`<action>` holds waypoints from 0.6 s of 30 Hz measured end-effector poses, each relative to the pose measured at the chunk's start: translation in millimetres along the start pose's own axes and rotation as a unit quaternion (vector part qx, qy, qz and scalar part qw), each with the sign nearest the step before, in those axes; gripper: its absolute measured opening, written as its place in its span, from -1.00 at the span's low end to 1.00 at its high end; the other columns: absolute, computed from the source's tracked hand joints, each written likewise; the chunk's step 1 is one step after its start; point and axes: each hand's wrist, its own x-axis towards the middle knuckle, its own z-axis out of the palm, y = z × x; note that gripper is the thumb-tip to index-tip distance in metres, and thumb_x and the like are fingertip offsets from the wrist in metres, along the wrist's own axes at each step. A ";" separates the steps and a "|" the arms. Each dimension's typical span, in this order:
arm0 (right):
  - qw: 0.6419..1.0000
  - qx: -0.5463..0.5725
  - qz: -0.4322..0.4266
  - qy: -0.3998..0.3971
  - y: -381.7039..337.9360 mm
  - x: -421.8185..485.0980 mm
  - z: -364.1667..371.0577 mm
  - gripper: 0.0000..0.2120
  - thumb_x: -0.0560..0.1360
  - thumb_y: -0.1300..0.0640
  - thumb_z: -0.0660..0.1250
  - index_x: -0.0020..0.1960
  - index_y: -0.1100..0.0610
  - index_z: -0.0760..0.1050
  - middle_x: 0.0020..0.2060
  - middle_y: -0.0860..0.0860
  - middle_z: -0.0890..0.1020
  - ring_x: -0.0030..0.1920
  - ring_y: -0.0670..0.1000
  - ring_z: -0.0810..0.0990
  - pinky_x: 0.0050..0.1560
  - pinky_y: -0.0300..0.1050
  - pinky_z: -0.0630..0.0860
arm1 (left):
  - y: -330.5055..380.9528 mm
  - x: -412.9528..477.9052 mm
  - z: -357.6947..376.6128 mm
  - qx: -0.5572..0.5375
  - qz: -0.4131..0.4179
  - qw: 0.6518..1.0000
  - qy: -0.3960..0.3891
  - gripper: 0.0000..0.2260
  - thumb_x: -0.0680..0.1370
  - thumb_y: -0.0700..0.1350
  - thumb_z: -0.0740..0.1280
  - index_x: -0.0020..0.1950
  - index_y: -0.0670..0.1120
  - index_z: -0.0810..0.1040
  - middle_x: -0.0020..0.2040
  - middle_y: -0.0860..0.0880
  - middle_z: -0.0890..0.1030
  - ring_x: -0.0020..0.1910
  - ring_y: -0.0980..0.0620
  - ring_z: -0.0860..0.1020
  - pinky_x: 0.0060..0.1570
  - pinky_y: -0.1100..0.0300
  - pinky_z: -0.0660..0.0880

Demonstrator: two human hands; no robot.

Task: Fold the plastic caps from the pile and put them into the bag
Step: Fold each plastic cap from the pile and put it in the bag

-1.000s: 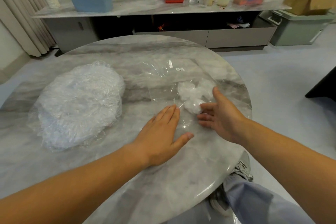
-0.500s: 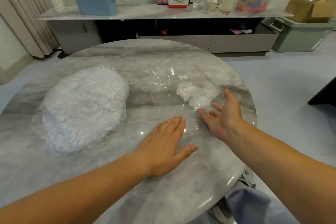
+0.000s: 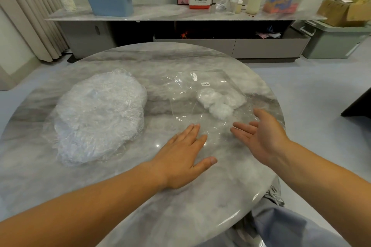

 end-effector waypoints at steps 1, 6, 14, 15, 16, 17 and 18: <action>1.000 -0.029 -0.009 0.000 -0.4 -5.8 -1.9 -0.55 0.68 -0.01 0.22 0.43 0.27 0.30 0.09 0.28 0.61 0.09 0.26 0.66 0.18 0.13 0.60 | 0.9 -2.7 -2.3 -0.011 0.002 1.000 0.005 -0.28 0.57 0.41 -0.10 0.65 0.08 -0.02 0.63 0.06 -0.31 0.55 0.16 -0.39 0.60 0.00 -0.12; 0.971 -0.213 -0.092 -0.054 2.0 -32.3 16.4 -0.73 0.67 0.04 0.23 0.00 0.24 0.54 -0.24 0.13 0.64 -0.23 0.10 0.68 -0.14 0.02 0.62 | -8.3 -30.9 -22.7 -0.025 -0.025 0.998 0.059 -0.35 0.57 0.38 -0.09 0.57 0.09 0.21 0.65 0.06 -0.18 0.59 0.16 -0.26 0.59 0.05 -0.08; 0.755 -0.537 -0.241 -0.289 53.4 -65.7 67.2 -0.68 0.56 -0.22 0.26 -0.08 0.00 0.62 -0.14 -0.08 0.67 -0.09 -0.08 0.62 0.02 -0.08 0.56 | -71.7 -119.9 -37.8 0.036 -0.181 0.973 0.137 -0.32 0.54 0.37 -0.11 0.46 0.05 0.45 0.63 -0.04 0.15 0.60 -0.03 0.10 0.53 0.12 0.01; 0.732 -0.558 -0.244 -0.305 59.8 -67.9 74.3 -0.71 0.58 -0.21 0.25 -0.06 -0.04 0.61 -0.13 -0.14 0.65 -0.07 -0.16 0.60 0.03 -0.15 0.54 | -79.5 -129.6 -36.9 0.038 -0.196 0.971 0.129 -0.31 0.55 0.38 -0.12 0.47 0.05 0.44 0.63 -0.04 0.13 0.60 -0.03 0.08 0.54 0.11 0.01; 0.712 -0.577 -0.246 -0.317 65.0 -69.8 80.4 -0.74 0.59 -0.19 0.24 -0.04 -0.07 0.61 -0.09 -0.19 0.63 -0.02 -0.21 0.57 0.07 -0.21 0.51 | -86.2 -136.4 -35.8 0.043 -0.207 0.970 0.118 -0.36 0.59 0.36 -0.08 0.49 0.05 0.42 0.64 -0.04 0.09 0.61 -0.03 0.06 0.54 0.10 0.00; 0.695 -0.592 -0.248 -0.325 70.4 -71.0 86.0 -0.75 0.60 -0.19 0.23 0.00 -0.09 0.60 -0.03 -0.22 0.62 0.03 -0.25 0.56 0.11 -0.22 0.49 | -93.4 -141.5 -33.5 0.047 -0.213 0.970 0.109 -0.42 0.63 0.32 -0.03 0.51 0.06 0.40 0.65 -0.04 0.04 0.62 -0.03 0.03 0.54 0.10 -0.01; 0.680 -0.604 -0.251 -0.330 74.8 -73.1 92.0 -0.75 0.60 -0.21 0.22 0.03 -0.11 0.60 0.02 -0.22 0.60 0.07 -0.25 0.55 0.16 -0.20 0.49 | -100.7 -144.9 -33.0 0.049 -0.215 0.969 0.108 -0.47 0.65 0.28 0.01 0.52 0.05 0.37 0.66 -0.04 0.01 0.62 -0.03 0.01 0.54 0.09 -0.01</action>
